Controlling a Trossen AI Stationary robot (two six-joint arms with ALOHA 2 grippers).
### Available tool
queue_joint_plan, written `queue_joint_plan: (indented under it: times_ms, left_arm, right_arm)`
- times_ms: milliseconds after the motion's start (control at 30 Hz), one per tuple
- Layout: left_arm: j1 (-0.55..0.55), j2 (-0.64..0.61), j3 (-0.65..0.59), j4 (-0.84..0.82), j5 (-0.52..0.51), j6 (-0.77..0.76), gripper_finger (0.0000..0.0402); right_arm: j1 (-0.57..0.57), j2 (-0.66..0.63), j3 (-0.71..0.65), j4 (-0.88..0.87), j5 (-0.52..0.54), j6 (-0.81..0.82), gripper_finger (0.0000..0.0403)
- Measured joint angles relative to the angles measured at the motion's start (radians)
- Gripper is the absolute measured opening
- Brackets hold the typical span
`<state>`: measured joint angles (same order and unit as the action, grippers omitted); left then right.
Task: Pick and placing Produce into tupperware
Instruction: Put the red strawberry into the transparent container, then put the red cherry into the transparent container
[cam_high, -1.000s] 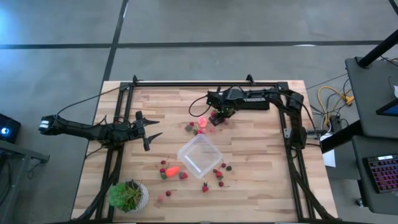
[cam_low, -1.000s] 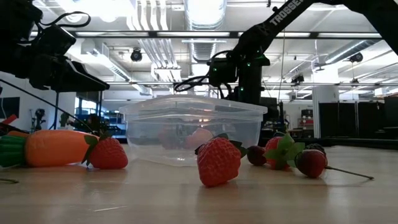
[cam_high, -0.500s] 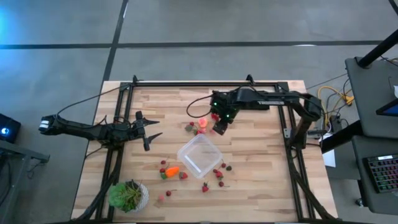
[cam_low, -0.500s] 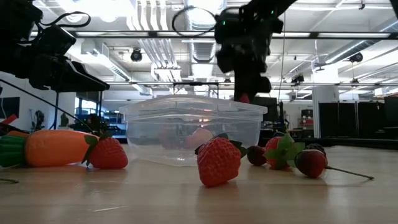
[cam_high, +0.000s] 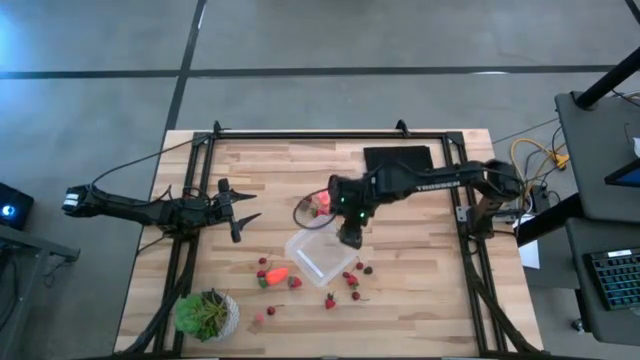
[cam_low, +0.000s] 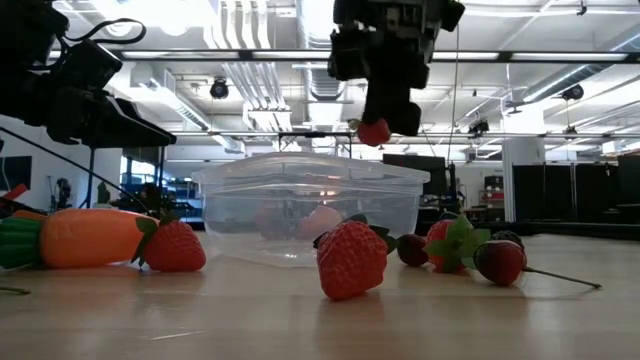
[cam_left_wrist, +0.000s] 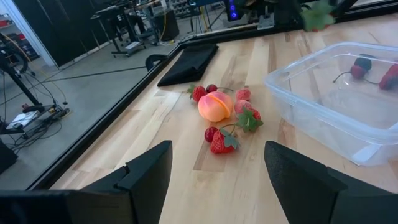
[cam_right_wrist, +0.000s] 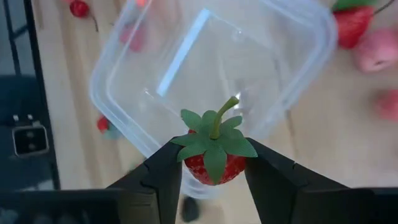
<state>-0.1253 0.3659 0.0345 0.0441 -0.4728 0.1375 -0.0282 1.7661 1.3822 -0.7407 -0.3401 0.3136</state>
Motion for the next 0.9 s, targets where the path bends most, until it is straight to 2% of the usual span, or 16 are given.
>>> queue_joint_plan:
  times_ms: [200,533,700,900]
  left_arm:
    - [0.0,-0.001,0.0,-0.001,0.0,0.0,0.0242]
    - [0.0,0.0,0.0,0.001,0.0,0.0,0.0242]
    - [0.0,0.0,0.0,0.0,0.0,0.0,0.0242]
    - [0.0,0.0,0.0,0.001,0.0,0.0,0.0242]
  right_arm:
    - [0.089,0.058,0.001,0.154,0.117,0.142,0.0152]
    - [0.155,0.164,0.002,0.103,0.24,0.396,0.0156]
    - [0.169,0.166,0.049,0.042,0.278,0.442,0.0193]
    - [0.14,0.127,0.15,-0.087,0.376,0.371,0.026]
